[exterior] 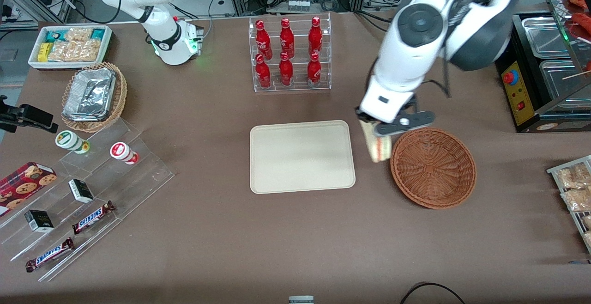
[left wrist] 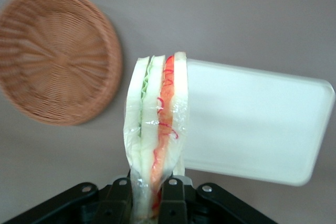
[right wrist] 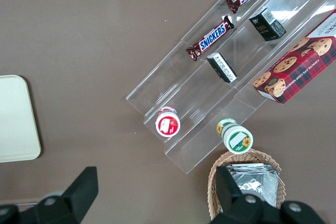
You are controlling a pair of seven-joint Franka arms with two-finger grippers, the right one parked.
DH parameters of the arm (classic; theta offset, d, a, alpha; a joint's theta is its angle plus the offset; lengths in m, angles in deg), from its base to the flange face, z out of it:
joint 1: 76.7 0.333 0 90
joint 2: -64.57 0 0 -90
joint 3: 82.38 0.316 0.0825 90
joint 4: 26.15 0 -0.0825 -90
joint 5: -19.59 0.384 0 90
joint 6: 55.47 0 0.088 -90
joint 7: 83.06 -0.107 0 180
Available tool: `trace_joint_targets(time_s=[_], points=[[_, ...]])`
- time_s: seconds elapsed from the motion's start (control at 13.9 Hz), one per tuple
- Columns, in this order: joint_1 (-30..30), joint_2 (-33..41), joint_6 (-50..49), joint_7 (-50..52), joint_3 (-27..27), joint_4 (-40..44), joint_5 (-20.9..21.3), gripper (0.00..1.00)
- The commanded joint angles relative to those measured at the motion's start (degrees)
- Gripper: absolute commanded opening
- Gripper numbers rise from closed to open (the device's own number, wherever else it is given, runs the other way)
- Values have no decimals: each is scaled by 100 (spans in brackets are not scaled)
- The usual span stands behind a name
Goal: Place sandwich from basket to tray
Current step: 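Lift the sandwich and carry it over the cream tray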
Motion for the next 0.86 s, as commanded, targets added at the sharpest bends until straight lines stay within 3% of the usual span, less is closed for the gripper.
trace_joint_targets(time_s=[0.0, 0.22, 0.36, 0.58, 0.79], points=[[-469, -980, 268, -52, -105, 713, -11, 0], [-1005, -1569, 893, -87, -70, 740, 181, 0], [-1200, -1991, 1166, -9, -61, 749, 620, 0], [-1437, -2457, 1570, 228, -44, 784, 840, 0], [-1577, -2923, 1772, 894, -44, 802, 1420, 0]])
